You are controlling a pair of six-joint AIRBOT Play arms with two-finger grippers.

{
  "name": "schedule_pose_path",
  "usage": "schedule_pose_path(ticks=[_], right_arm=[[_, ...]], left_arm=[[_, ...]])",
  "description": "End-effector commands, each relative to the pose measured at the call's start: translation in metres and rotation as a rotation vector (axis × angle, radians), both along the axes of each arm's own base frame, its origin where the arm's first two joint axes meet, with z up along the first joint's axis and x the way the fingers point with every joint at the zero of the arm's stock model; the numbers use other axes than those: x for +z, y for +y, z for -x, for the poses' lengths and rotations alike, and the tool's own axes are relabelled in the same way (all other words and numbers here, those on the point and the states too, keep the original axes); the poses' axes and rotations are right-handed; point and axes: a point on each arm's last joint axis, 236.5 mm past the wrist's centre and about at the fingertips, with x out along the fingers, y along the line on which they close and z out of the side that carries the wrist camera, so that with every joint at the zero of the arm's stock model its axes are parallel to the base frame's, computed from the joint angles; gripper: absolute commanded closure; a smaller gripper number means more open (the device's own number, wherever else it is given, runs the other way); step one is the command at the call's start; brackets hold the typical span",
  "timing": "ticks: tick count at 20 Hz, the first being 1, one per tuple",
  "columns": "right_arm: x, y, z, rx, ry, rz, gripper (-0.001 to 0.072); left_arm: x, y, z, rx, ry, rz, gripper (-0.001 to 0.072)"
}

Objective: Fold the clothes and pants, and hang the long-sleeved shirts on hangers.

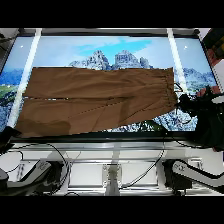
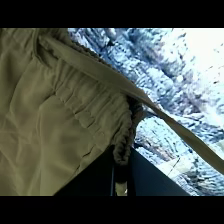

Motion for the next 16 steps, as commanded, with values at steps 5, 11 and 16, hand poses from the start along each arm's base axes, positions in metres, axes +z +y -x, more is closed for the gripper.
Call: schedule_pose_path(ticks=[5, 11, 16], right_arm=[[0.001, -0.004, -0.003, -0.009, -0.014, 0.014, 0.068], [0.012, -0.008, 0.003, 0.025, -0.021, 0.068, 0.068], [0.052, -0.011, 0.021, 0.106, -0.067, 0.185, 0.068]], left_arm=[[-0.028, -0.002, -0.045, 0.079, -0.186, 0.123, 0.0014], [-0.04, 0.005, -0.047, 0.019, -0.181, 0.083, 0.0341], [0.012, -0.001, -0.096, -0.035, -0.429, 0.102, 0.0688]])
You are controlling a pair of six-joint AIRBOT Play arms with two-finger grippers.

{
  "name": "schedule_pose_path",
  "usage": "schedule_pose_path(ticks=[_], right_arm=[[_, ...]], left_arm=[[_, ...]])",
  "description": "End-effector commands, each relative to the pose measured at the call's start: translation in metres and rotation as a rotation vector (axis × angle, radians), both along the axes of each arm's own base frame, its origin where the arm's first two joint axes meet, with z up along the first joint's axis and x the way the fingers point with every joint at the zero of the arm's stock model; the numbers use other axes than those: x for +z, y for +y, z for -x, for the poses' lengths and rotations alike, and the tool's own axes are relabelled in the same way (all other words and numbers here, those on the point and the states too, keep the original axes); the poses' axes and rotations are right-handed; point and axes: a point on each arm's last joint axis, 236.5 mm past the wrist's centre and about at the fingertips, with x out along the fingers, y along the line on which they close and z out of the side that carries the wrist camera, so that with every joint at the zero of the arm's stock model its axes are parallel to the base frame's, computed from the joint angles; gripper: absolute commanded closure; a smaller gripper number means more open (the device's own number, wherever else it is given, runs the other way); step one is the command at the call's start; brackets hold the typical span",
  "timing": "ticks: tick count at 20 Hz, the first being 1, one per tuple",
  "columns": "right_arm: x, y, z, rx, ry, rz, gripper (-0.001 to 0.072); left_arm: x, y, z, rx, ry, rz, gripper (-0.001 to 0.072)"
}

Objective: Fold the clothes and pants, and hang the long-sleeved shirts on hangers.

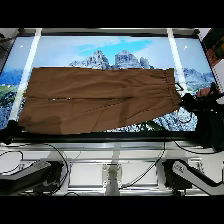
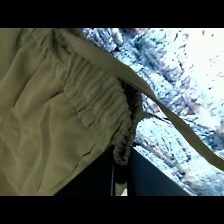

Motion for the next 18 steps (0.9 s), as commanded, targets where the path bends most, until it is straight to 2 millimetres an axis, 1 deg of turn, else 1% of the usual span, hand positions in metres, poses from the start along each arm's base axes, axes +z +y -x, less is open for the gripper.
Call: schedule_pose_path(ticks=[1, 2, 4, 5, 6, 8, 9, 11, 13, 14, 15, 16, 18], right_arm=[[0.028, -0.004, 0.015, 0.056, -0.029, 0.1, 0.068], [0.039, -0.004, 0.02, 0.064, -0.045, 0.128, 0.0681], [0.059, -0.006, 0.031, 0.079, -0.072, 0.19, 0.068], [0.068, -0.008, 0.036, 0.085, -0.082, 0.221, 0.0681], [0.076, -0.009, 0.042, 0.09, -0.089, 0.252, 0.068], [0.092, -0.006, 0.052, 0.096, -0.117, 0.283, 0.068], [0.101, -0.004, 0.054, 0.091, -0.14, 0.294, 0.0681], [0.116, -0.001, 0.054, 0.053, -0.193, 0.297, 0.068], [0.13, 0.0, 0.046, 0.01, -0.262, 0.284, 0.068], [0.137, 0.002, 0.039, -0.004, -0.304, 0.27, 0.0681], [0.145, 0.0, 0.031, -0.022, -0.349, 0.269, 0.0681], [0.156, -0.005, 0.021, -0.051, -0.407, 0.281, 0.0681], [0.179, -0.024, 0.003, -0.162, -0.522, 0.295, 0.0681]], left_arm=[[0.054, -0.001, -0.041, -0.045, -0.217, -0.009, 0.0688], [0.075, 0.0, -0.046, -0.07, -0.251, -0.032, 0.0689], [0.108, 0.001, -0.049, -0.12, -0.283, -0.1, 0.0689], [0.122, 0.002, -0.05, -0.113, -0.301, -0.124, 0.0689], [0.131, -0.001, -0.055, -0.105, -0.324, -0.128, 0.0689], [0.134, -0.015, -0.066, -0.149, -0.339, -0.124, 0.069], [0.134, -0.022, -0.073, -0.173, -0.338, -0.131, 0.069], [0.138, -0.028, -0.088, -0.209, -0.344, -0.177, 0.0691], [0.148, -0.031, -0.104, -0.28, -0.329, -0.273, 0.0693], [0.154, -0.03, -0.112, -0.305, -0.313, -0.331, 0.0693], [0.161, -0.024, -0.122, -0.314, -0.294, -0.412, 0.0692], [0.171, -0.017, -0.133, -0.315, -0.287, -0.507, 0.0692], [0.198, -0.01, -0.161, -0.284, -0.353, -0.659, 0.0693]])
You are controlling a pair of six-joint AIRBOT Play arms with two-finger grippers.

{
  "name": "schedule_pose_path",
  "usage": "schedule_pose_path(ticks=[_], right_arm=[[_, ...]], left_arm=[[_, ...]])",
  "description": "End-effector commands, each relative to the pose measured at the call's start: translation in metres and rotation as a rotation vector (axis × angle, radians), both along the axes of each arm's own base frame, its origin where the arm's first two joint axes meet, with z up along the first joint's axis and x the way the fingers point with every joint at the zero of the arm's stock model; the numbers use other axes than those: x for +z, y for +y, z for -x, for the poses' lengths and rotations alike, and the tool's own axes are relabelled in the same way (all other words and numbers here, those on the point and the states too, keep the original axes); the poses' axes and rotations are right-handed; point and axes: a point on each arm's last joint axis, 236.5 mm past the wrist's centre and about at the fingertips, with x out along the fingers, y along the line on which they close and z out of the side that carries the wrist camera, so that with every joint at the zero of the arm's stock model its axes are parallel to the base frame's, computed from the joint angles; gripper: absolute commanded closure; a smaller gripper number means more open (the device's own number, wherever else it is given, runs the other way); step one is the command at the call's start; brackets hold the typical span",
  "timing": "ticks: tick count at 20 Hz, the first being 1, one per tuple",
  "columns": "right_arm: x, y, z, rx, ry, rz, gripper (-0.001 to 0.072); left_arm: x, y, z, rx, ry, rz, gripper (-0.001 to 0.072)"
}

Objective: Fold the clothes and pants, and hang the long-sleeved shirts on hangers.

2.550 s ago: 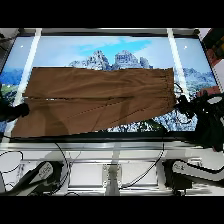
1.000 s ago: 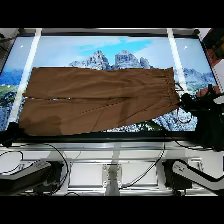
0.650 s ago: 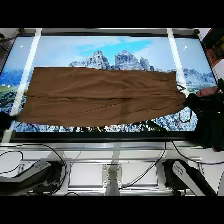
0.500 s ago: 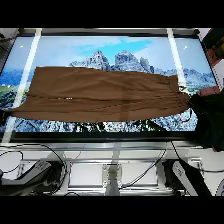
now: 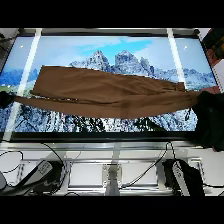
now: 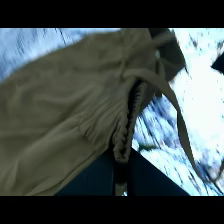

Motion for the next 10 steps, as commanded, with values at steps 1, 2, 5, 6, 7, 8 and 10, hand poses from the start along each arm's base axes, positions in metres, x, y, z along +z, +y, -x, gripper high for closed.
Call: schedule_pose_path(ticks=[1, 2, 5, 6, 7, 8, 10], right_arm=[[0.043, -0.028, -0.031, -0.142, -0.232, -0.002, 0.0681], [0.046, -0.038, -0.04, -0.181, -0.27, -0.006, 0.0681], [0.018, -0.049, -0.068, -0.217, -0.252, -0.058, 0.0681], [-0.001, -0.045, -0.08, -0.209, -0.221, -0.085, 0.0681], [-0.018, -0.039, -0.092, -0.199, -0.194, -0.104, 0.0681], [-0.036, -0.032, -0.105, -0.183, -0.175, -0.109, 0.068], [-0.062, -0.019, -0.132, -0.166, -0.178, -0.105, 0.068]], left_arm=[[0.045, 0.016, -0.047, 0.066, -0.142, -0.257, 0.0692], [0.051, 0.015, -0.058, 0.077, -0.177, -0.287, 0.0693], [0.047, 0.01, -0.09, 0.139, -0.249, -0.281, 0.0693], [0.041, 0.007, -0.101, 0.172, -0.27, -0.252, 0.0693], [0.031, 0.004, -0.11, 0.194, -0.28, -0.226, 0.0693], [0.018, -0.001, -0.12, 0.207, -0.277, -0.198, 0.0693], [-0.013, -0.016, -0.138, 0.208, -0.241, -0.126, 0.0693]])
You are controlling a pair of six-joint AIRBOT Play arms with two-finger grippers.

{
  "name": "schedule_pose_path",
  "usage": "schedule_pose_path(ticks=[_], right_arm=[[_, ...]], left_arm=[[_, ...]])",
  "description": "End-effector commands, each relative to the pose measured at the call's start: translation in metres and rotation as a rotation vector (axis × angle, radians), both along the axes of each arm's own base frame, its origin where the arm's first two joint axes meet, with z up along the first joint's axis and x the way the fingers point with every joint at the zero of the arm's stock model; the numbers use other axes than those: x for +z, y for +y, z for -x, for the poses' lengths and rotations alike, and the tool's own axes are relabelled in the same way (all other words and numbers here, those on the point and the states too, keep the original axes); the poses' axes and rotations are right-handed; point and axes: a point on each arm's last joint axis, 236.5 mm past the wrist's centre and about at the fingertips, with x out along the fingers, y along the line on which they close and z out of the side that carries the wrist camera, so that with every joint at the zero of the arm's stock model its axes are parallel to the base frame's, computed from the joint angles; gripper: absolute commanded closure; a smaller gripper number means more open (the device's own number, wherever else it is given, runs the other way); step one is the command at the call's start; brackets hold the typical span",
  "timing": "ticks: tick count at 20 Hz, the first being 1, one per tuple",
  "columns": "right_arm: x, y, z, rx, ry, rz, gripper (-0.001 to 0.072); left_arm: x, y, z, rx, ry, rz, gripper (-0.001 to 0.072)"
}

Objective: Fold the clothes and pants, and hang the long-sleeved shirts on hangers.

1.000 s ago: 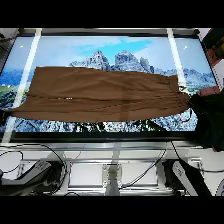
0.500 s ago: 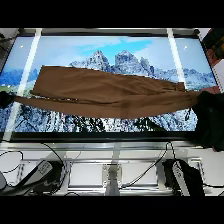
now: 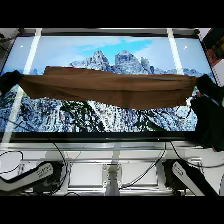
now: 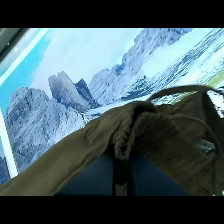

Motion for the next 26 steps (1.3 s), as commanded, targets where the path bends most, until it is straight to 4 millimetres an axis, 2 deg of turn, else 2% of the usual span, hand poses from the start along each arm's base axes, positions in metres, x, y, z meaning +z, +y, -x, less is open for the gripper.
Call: schedule_pose_path(ticks=[1, 4, 7, 10, 12, 14, 16, 19, 23, 26], right_arm=[[-0.038, 0.014, -0.047, -0.014, -0.039, -0.013, 0.0681], [-0.054, 0.012, -0.072, -0.098, -0.112, -0.062, 0.068], [-0.057, 0.001, -0.078, -0.169, -0.155, -0.103, 0.0681], [-0.046, 0.007, -0.08, -0.093, -0.131, -0.028, 0.0681], [-0.042, 0.022, -0.079, 0.065, -0.027, 0.091, 0.0681], [-0.033, 0.036, -0.074, 0.238, 0.093, 0.203, 0.0681], [-0.012, 0.039, -0.065, 0.337, 0.182, 0.284, 0.0681], [0.038, 0.026, -0.046, 0.374, 0.26, 0.404, 0.0681], [0.101, 0.016, -0.019, 0.366, 0.276, 0.514, 0.0681], [0.123, 0.014, -0.003, 0.354, 0.276, 0.536, 0.0681]], left_arm=[[-0.034, -0.018, -0.035, 0.03, -0.016, 0.074, 0.0693], [-0.051, -0.035, -0.06, -0.011, 0.007, 0.08, 0.0693], [-0.043, -0.036, -0.071, -0.029, -0.005, 0.068, 0.0693], [-0.034, -0.033, -0.066, -0.095, 0.057, 0.03, 0.0693], [-0.033, -0.033, -0.055, -0.185, 0.182, -0.024, 0.0694], [-0.029, -0.023, -0.036, -0.224, 0.334, -0.07, 0.0694], [-0.019, -0.007, -0.016, -0.222, 0.476, -0.147, 0.0694], [-0.002, 0.005, 0.004, -0.223, 0.594, -0.2, 0.0692], [0.017, 0.004, 0.0, -0.248, 0.582, -0.241, 0.0694], [0.031, 0.003, 0.002, -0.252, 0.585, -0.245, 0.0694]])
